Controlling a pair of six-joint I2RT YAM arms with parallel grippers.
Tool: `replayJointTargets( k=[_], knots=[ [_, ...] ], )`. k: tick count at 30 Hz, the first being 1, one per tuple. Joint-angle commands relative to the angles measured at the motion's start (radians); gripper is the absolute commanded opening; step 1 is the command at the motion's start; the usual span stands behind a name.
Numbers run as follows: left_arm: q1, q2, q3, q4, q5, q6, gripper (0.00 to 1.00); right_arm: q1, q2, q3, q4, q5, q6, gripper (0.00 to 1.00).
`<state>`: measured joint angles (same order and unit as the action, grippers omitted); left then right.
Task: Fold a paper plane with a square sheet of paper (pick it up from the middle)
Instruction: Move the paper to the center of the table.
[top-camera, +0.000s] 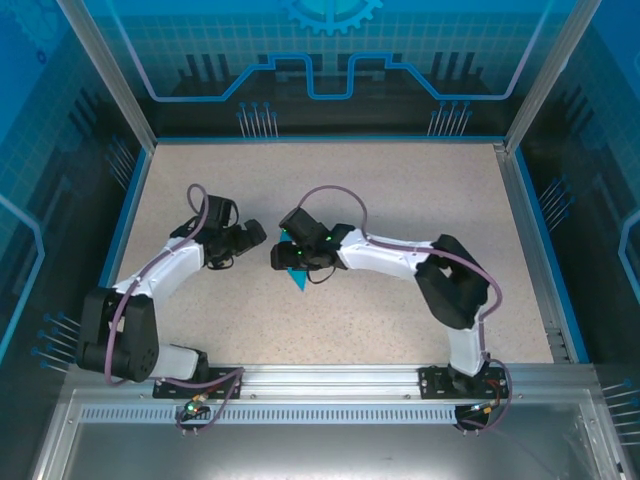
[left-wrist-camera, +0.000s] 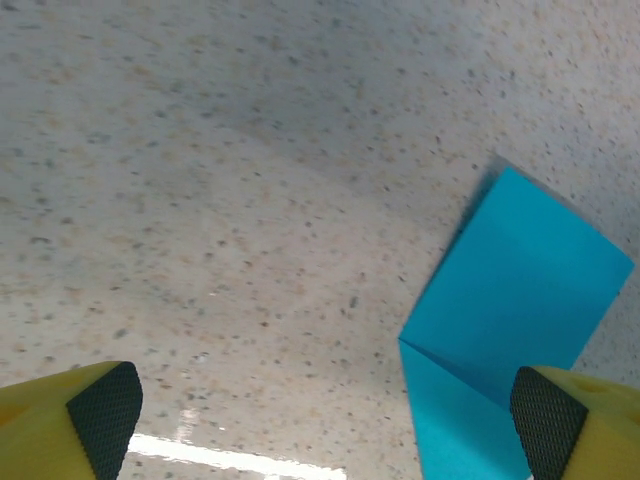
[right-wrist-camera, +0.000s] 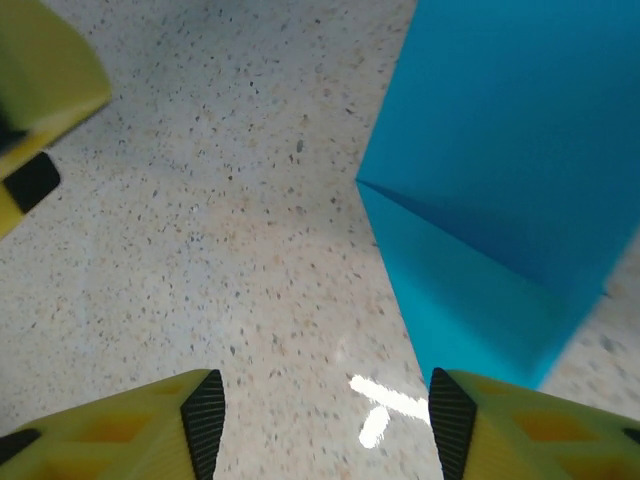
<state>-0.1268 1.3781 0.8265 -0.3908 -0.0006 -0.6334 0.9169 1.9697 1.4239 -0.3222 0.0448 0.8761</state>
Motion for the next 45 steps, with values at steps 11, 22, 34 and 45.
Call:
replayJointTargets(
  k=[11, 22, 34, 45],
  knots=[
    [0.064, -0.025, -0.029, 0.016, 0.042, -0.01, 0.99, -0.018, 0.161, 0.091, -0.123, -0.068, -0.127, 0.56],
    [0.064, -0.026, -0.014, 0.015, 0.087, 0.014, 0.98, -0.126, 0.031, -0.138, -0.281, -0.25, -0.608, 0.57],
    [0.052, -0.017, -0.041, 0.084, 0.236, 0.01, 0.99, -0.151, -0.269, -0.281, -0.035, -0.185, -0.319, 0.61],
    [-0.005, -0.01, -0.065, 0.153, 0.33, -0.02, 0.99, -0.153, -0.237, -0.38, 0.14, -0.128, -0.09, 0.58]
  ],
)
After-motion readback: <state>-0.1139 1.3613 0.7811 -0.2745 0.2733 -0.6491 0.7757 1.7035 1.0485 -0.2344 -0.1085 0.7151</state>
